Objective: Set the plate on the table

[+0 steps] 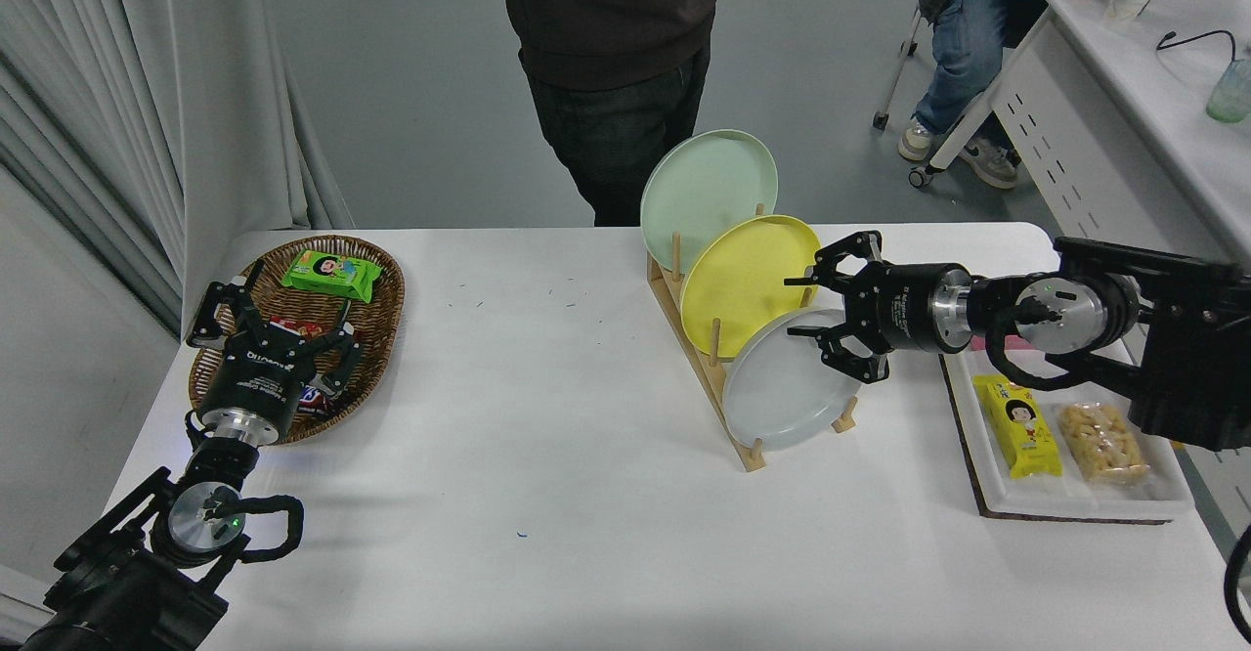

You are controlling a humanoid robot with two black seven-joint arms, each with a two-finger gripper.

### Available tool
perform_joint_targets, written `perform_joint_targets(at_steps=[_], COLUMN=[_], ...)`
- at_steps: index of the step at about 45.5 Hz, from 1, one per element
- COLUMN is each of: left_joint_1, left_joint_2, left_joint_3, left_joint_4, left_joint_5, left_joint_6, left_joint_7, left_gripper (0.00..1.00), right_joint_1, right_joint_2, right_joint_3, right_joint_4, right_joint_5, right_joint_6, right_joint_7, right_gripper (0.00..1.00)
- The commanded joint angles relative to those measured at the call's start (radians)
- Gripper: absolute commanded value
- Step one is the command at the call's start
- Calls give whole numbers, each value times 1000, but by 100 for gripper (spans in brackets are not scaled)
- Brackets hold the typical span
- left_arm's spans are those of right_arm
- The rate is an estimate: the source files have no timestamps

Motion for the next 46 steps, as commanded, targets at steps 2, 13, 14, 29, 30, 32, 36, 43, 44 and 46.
perform_joint_targets(at_steps=[2,13,14,29,30,32,36,43,44,46], left_joint_1=[-1,0,-1,0,-1,0,0,0,0,-1], left_joint_2=[1,0,0,0,0,0,0,0,0,0], left_joint_3=[-1,-1,-1,-1,1,-1,1,1,1,-1], left_joint_4=[0,0,0,0,0,0,0,0,0,0], left_joint_5=[0,0,0,0,0,0,0,0,0,0], left_joint_6=[0,0,0,1,1,1,0,0,1,0], left_joint_7=[-1,1,-1,1,-1,-1,1,-1,1,1], left_gripper=[98,98,98,98,98,98,98,98,98,98], right_joint_1=[-3,-21,-21,-21,-21,-21,-21,-20,-20,-20], right_joint_2=[-17,-11,-11,-12,-12,-14,-15,-23,-23,-25], right_joint_3=[2,16,16,38,38,38,38,38,38,36], right_joint_4=[21,13,12,16,16,18,19,32,32,33], right_joint_5=[16,21,21,19,19,19,18,18,18,18], right_joint_6=[-3,-72,-72,-78,-78,-78,-78,-78,-78,-78], right_joint_7=[0,1,1,1,1,1,1,1,1,1], right_gripper=[42,39,39,36,35,34,30,29,28,27])
